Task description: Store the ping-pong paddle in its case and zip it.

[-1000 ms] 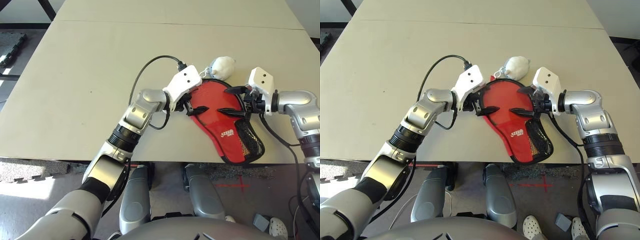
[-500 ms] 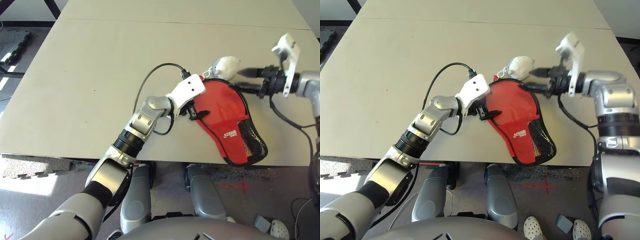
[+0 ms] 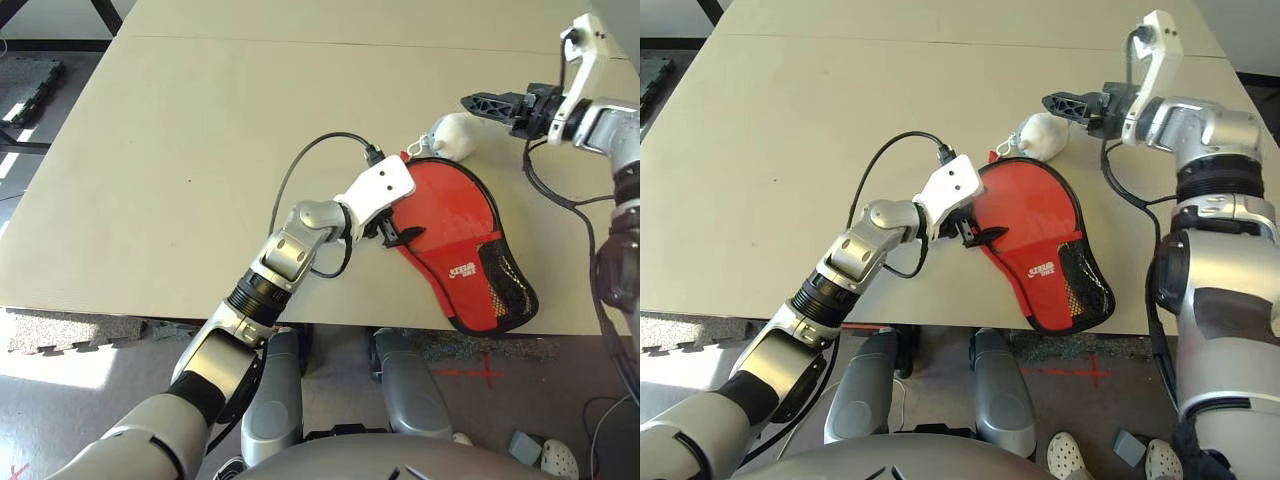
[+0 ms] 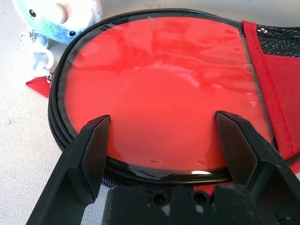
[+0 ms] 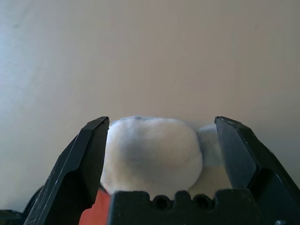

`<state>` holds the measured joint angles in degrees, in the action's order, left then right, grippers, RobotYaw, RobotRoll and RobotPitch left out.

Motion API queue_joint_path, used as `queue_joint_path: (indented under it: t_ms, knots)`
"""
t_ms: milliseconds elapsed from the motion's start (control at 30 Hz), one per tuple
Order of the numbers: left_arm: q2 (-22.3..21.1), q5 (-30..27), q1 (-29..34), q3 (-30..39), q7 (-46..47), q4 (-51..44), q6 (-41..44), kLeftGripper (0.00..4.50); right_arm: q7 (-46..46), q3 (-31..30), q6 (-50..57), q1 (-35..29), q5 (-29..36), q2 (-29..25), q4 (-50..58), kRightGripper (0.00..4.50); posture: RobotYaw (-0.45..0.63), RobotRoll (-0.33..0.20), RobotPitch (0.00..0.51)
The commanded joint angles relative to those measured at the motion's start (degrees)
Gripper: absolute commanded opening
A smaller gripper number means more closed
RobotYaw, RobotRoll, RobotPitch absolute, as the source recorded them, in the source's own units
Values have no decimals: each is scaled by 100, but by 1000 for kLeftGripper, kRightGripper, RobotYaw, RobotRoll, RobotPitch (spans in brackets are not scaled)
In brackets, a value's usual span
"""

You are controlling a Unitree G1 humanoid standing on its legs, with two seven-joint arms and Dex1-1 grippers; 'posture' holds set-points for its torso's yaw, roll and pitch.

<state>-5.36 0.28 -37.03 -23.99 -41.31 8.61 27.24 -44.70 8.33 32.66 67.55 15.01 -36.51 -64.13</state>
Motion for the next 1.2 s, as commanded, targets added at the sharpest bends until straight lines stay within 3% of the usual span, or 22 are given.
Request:
queue_joint_path:
  t_ms: [33, 633, 1000, 1100, 1200]
  knots:
    - [-58, 141, 296, -317, -3, 55, 332, 4466, 290, 91, -242, 75, -169, 93, -454, 4500, -78, 0, 282]
    - [-92, 123, 299, -316, 103, -51, 408, 4497, -431, 41, 602, -162, -319, 332, -579, 4478, -69, 0, 284]
    - [-59, 138, 259, -363, 74, 38, 389, 4500, -391, 60, 174, -290, -454, 212, -446, 721, -72, 0, 280]
    - [-47, 142, 255, -383, 75, 59, 383, 4500, -362, 47, -88, -312, -541, 59, -418, 85, -73, 0, 280]
    - [-43, 129, 255, -401, 53, 64, 385, 4500, -348, 30, -266, -309, -642, -98, -445, 51, -75, 0, 279]
